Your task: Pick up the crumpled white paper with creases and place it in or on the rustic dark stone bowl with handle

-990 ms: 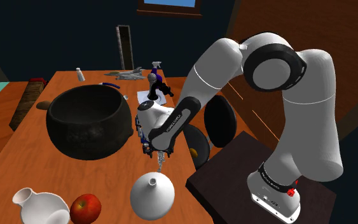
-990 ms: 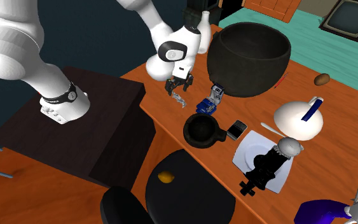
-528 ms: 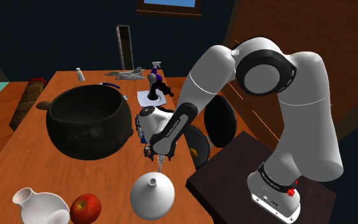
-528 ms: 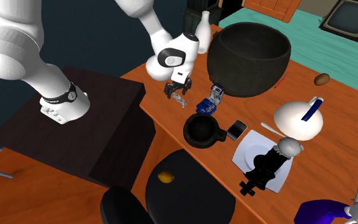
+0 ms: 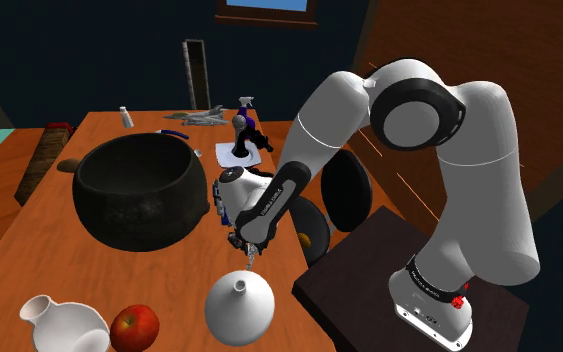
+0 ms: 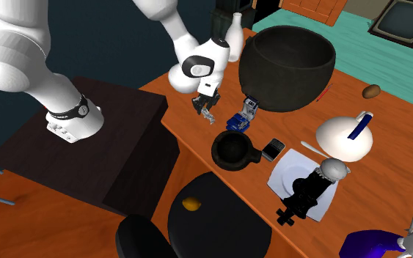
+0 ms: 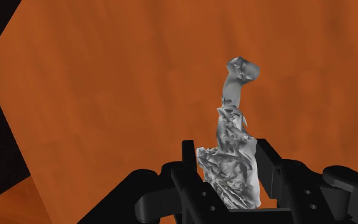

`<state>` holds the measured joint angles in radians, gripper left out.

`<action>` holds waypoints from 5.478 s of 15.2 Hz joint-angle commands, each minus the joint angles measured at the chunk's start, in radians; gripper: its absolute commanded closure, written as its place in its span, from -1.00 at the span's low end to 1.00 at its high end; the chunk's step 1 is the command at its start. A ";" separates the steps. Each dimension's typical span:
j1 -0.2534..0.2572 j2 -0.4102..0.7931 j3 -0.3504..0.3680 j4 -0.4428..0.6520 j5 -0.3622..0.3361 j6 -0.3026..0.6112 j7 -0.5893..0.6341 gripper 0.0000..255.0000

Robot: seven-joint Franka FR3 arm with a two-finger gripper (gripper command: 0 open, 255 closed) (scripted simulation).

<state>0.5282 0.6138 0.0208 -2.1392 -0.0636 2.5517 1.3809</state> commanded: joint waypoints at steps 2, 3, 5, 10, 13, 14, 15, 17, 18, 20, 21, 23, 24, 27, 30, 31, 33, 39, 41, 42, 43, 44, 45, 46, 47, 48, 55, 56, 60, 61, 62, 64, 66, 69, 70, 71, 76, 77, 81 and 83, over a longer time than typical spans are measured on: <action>0.000 0.001 0.000 -0.001 0.000 0.000 0.000 1.00; 0.000 0.001 0.000 -0.001 0.000 0.000 0.000 1.00; 0.000 0.001 0.000 -0.001 0.000 -0.001 0.000 1.00; -0.002 -0.039 0.002 -0.014 0.002 -0.027 -0.002 1.00; -0.003 -0.078 0.004 -0.025 0.004 -0.055 -0.004 1.00; -0.003 -0.091 0.004 -0.029 0.005 -0.065 -0.005 1.00; -0.004 -0.104 0.005 -0.032 0.006 -0.074 -0.005 1.00; -0.005 -0.129 0.006 -0.037 0.007 -0.094 -0.007 1.00; -0.005 -0.142 0.007 -0.040 0.008 -0.104 -0.007 1.00; -0.006 -0.167 0.008 -0.044 0.010 -0.125 -0.009 1.00; -0.006 -0.179 0.008 -0.046 0.011 -0.135 -0.010 1.00; -0.007 -0.203 0.009 -0.049 0.012 -0.156 -0.011 1.00; -0.007 -0.215 0.010 -0.050 0.013 -0.167 -0.012 1.00; -0.008 -0.250 0.011 -0.052 0.016 -0.200 -0.014 1.00; -0.009 -0.283 0.012 -0.052 0.018 -0.233 -0.016 1.00; -0.009 -0.294 0.013 -0.052 0.019 -0.245 -0.017 1.00; -0.009 -0.316 0.013 -0.050 0.021 -0.268 -0.019 1.00; -0.010 -0.377 0.015 -0.040 0.026 -0.338 -0.023 1.00; -0.024 -0.374 0.005 -0.029 0.023 -0.347 -0.045 1.00; -0.038 -0.367 -0.005 -0.017 0.020 -0.351 -0.066 1.00; -0.051 -0.360 -0.014 -0.004 0.017 -0.355 -0.088 1.00; -0.065 -0.351 -0.024 0.009 0.015 -0.359 -0.109 1.00; -0.078 -0.342 -0.033 0.025 0.012 -0.364 -0.131 1.00; -0.092 -0.332 -0.042 0.041 0.010 -0.370 -0.152 1.00; -0.105 -0.321 -0.051 0.058 0.009 -0.375 -0.173 1.00; -0.118 -0.309 -0.059 0.077 0.007 -0.381 -0.194 1.00; -0.213 -0.208 -0.109 0.240 0.005 -0.434 -0.336 1.00; -0.226 -0.190 -0.114 0.268 0.006 -0.443 -0.355 1.00; -0.283 -0.108 -0.135 0.402 0.012 -0.489 -0.434 1.00; -0.284 -0.101 -0.135 0.399 0.012 -0.479 -0.433 1.00; -0.284 -0.093 -0.134 0.397 0.012 -0.469 -0.433 1.00; -0.285 -0.078 -0.134 0.392 0.013 -0.449 -0.432 1.00; -0.286 -0.061 -0.133 0.389 0.014 -0.429 -0.431 1.00; -0.287 -0.035 -0.132 0.386 0.016 -0.401 -0.429 1.00; -0.287 -0.027 -0.131 0.385 0.016 -0.391 -0.429 1.00; -0.288 -0.018 -0.131 0.385 0.017 -0.382 -0.428 1.00; -0.289 0.018 -0.129 0.386 0.018 -0.347 -0.427 1.00; -0.289 0.018 -0.129 0.386 0.018 -0.347 -0.427 1.00; -0.289 0.018 -0.129 0.386 0.018 -0.347 -0.427 1.00; -0.289 0.018 -0.129 0.386 0.018 -0.347 -0.427 -1.00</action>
<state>0.2388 0.6320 -0.1082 -1.7530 -0.0452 2.2042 0.9543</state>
